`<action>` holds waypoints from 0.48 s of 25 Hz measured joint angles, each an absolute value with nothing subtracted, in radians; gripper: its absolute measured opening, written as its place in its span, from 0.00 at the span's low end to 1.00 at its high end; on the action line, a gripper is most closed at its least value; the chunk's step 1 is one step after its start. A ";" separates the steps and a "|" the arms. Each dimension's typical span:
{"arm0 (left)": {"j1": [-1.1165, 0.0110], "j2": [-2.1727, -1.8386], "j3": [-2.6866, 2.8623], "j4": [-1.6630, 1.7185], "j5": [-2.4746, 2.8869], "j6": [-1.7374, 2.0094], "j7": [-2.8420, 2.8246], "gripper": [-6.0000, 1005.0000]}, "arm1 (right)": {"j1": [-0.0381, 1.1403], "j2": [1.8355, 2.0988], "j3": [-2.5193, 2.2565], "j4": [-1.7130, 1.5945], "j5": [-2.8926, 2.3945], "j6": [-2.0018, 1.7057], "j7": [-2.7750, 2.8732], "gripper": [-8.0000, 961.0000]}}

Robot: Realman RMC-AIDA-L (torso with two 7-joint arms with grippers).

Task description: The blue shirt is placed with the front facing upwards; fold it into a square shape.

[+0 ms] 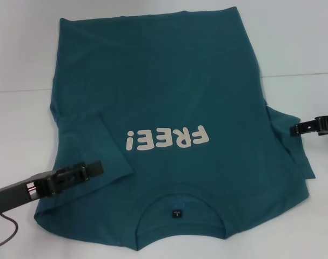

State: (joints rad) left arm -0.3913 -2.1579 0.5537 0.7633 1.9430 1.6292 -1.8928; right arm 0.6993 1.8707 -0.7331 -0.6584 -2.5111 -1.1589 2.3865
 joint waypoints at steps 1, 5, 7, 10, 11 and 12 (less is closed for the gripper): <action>-0.391 -2.158 0.554 0.758 1.943 1.626 -1.893 0.93 | 0.699 1.875 -0.733 -0.657 -2.511 -1.155 2.387 0.96; -0.389 -2.158 0.552 0.748 1.941 1.615 -1.890 0.93 | 0.707 1.888 -0.733 -0.624 -2.511 -1.123 2.388 0.96; -0.388 -2.158 0.552 0.748 1.940 1.615 -1.890 0.93 | 0.708 1.888 -0.733 -0.616 -2.511 -1.113 2.387 0.96; -0.387 -2.156 0.551 0.748 1.934 1.615 -1.891 0.93 | 0.708 1.891 -0.732 -0.599 -2.511 -1.084 2.387 0.96; -0.387 -2.156 0.549 0.748 1.932 1.615 -1.891 0.93 | 0.708 1.893 -0.731 -0.597 -2.510 -1.075 2.387 0.96; -0.387 -2.156 0.546 0.748 1.931 1.615 -1.892 0.93 | 0.707 1.896 -0.729 -0.595 -2.509 -1.068 2.387 0.96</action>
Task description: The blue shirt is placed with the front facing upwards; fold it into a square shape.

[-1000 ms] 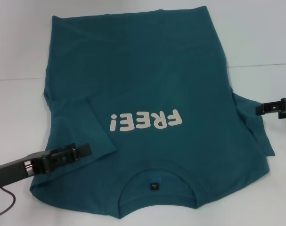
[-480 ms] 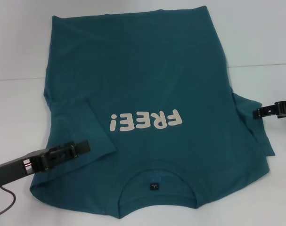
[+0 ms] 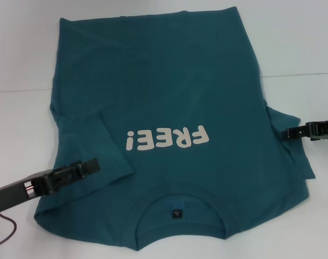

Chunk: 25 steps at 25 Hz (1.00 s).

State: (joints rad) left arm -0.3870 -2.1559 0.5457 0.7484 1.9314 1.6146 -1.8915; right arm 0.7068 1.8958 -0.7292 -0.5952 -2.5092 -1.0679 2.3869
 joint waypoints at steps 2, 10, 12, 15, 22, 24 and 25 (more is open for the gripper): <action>-0.387 -2.156 0.540 0.748 1.931 1.615 -1.892 0.93 | 0.705 1.907 -0.727 -0.592 -2.506 -1.051 2.386 0.96; -0.388 -2.156 0.531 0.749 1.931 1.615 -1.892 0.93 | 0.717 1.920 -0.731 -0.582 -2.505 -1.025 2.387 0.96; -0.387 -2.156 0.530 0.749 1.931 1.615 -1.892 0.93 | 0.719 1.923 -0.732 -0.582 -2.505 -1.019 2.387 0.96; -0.386 -2.157 0.529 0.749 1.931 1.615 -1.892 0.93 | 0.720 1.927 -0.733 -0.581 -2.505 -1.009 2.387 0.96; -0.386 -2.157 0.529 0.749 1.927 1.615 -1.893 0.93 | 0.724 1.934 -0.735 -0.568 -2.509 -0.994 2.384 0.96; -0.387 -2.156 0.529 0.749 1.919 1.615 -1.893 0.93 | 0.724 1.935 -0.735 -0.568 -2.509 -0.994 2.384 0.96; -0.387 -2.156 0.529 0.749 1.915 1.615 -1.893 0.93 | 0.724 1.935 -0.735 -0.568 -2.509 -0.993 2.384 0.96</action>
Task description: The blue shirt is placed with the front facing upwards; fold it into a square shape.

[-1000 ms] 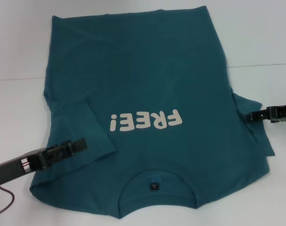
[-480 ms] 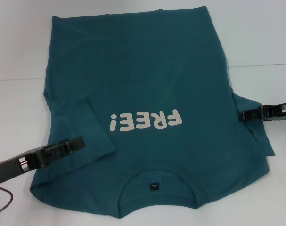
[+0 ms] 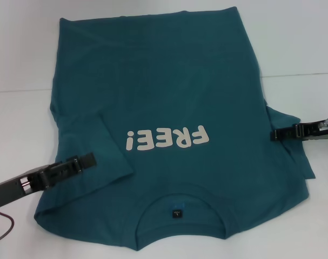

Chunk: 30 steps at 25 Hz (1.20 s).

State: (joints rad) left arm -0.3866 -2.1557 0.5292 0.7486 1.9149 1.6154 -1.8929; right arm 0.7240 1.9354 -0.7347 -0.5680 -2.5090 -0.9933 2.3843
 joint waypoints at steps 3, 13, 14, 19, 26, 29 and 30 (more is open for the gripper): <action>-0.387 -2.154 0.529 0.749 1.909 1.615 -1.893 0.93 | 0.725 1.938 -0.735 -0.568 -2.507 -0.992 2.382 0.96; -0.384 -2.154 0.529 0.749 1.908 1.620 -1.893 0.93 | 0.741 1.947 -0.734 -0.566 -2.500 -0.994 2.384 0.96; -0.384 -2.154 0.529 0.749 1.908 1.621 -1.893 0.93 | 0.741 1.947 -0.734 -0.566 -2.500 -0.994 2.384 0.96; -0.383 -2.154 0.528 0.749 1.908 1.621 -1.893 0.93 | 0.744 1.946 -0.731 -0.566 -2.501 -1.030 2.403 0.96; -0.383 -2.154 0.514 0.749 1.908 1.622 -1.893 0.92 | 0.735 1.934 -0.727 -0.592 -2.501 -1.107 2.429 0.96; -0.383 -2.154 0.513 0.748 1.908 1.624 -1.893 0.92 | 0.735 1.933 -0.726 -0.604 -2.500 -1.117 2.435 0.96; -0.383 -2.154 0.513 0.748 1.908 1.624 -1.893 0.92 | 0.735 1.934 -0.726 -0.605 -2.500 -1.111 2.436 0.96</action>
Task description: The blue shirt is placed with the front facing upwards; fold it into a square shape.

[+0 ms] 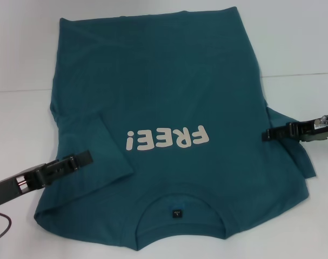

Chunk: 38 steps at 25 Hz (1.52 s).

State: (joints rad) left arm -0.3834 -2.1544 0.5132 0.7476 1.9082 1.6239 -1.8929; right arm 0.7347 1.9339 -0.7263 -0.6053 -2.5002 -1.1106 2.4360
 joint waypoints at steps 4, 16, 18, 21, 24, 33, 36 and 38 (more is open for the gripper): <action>-0.382 -2.156 0.513 0.747 1.908 1.624 -1.893 0.92 | 0.736 1.942 -0.732 -0.598 -2.503 -1.070 2.437 0.96; -0.380 -2.158 0.505 0.747 1.908 1.625 -1.893 0.92 | 0.735 1.944 -0.724 -0.592 -2.493 -1.034 2.464 0.96; -0.380 -2.158 0.505 0.747 1.908 1.624 -1.893 0.92 | 0.734 1.944 -0.723 -0.587 -2.478 -1.026 2.463 0.96; -0.380 -2.158 0.505 0.745 1.908 1.624 -1.893 0.92 | 0.733 1.949 -0.726 -0.580 -2.467 -1.022 2.459 0.96; -0.380 -2.157 0.505 0.736 1.908 1.624 -1.893 0.92 | 0.733 1.950 -0.728 -0.582 -2.467 -1.030 2.464 0.96; -0.380 -2.155 0.505 0.733 1.908 1.625 -1.893 0.92 | 0.722 1.922 -0.703 -0.604 -2.469 -1.060 2.530 0.95; -0.381 -2.155 0.505 0.733 1.908 1.625 -1.893 0.92 | 0.725 1.919 -0.708 -0.603 -2.491 -1.063 2.542 0.85; -0.381 -2.155 0.505 0.733 1.908 1.626 -1.893 0.92 | 0.728 1.918 -0.709 -0.600 -2.510 -1.061 2.552 0.78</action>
State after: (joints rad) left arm -0.3812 -2.1552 0.5047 0.7332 1.9082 1.6257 -1.8929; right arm 0.7281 1.9185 -0.7088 -0.6005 -2.5104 -1.0608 2.5516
